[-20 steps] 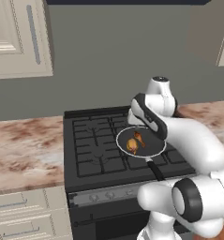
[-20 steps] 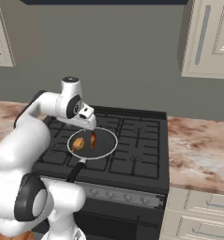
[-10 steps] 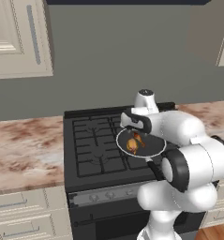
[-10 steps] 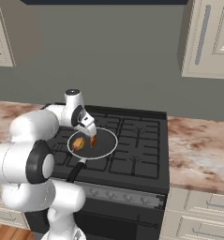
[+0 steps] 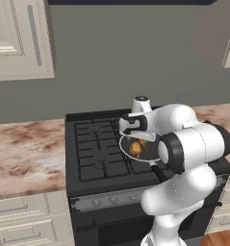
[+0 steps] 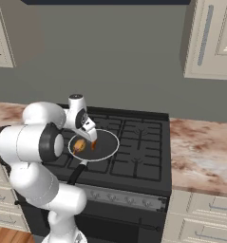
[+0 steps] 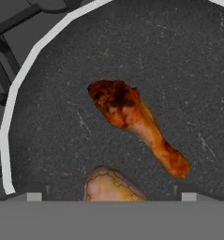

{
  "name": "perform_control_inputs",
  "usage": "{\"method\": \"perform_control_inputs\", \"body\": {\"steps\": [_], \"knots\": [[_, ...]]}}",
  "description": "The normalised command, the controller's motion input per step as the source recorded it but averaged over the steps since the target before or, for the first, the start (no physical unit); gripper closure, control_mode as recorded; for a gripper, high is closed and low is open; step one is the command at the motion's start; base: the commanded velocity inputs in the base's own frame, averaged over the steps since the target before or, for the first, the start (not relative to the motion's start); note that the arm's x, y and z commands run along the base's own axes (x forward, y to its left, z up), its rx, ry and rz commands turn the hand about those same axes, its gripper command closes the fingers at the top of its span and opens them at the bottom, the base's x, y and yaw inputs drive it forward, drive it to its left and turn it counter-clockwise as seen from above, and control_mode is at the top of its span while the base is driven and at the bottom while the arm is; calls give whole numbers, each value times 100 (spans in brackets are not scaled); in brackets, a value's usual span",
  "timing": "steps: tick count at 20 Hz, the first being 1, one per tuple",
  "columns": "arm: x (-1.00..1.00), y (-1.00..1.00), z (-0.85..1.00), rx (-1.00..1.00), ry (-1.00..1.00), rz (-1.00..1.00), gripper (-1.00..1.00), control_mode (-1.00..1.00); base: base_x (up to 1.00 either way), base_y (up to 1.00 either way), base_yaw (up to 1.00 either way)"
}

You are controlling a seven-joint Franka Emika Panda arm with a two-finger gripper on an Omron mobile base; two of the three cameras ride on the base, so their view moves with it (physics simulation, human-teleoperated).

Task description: Take the chicken drumsticks from the pan and place one on each plate on the dining counter.

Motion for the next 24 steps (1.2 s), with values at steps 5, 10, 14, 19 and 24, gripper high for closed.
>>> {"method": "perform_control_inputs", "body": {"steps": [5, 10, 14, 19, 24], "knots": [[-20, 0, -3, 0, 7, 0, -100, -100, 0, 0, 0], [-20, 1, -3, 0, 5, 0, -100, -100, 0, 0, 0], [-22, 2, -5, 1, 3, 0, -100, -100, 0, 0, 0], [-5, 1, -17, 0, 8, 0, -100, -100, 0, 0, 0], [0, 0, -4, 0, 0, 0, -100, -100, 0, 0, 0]]}}
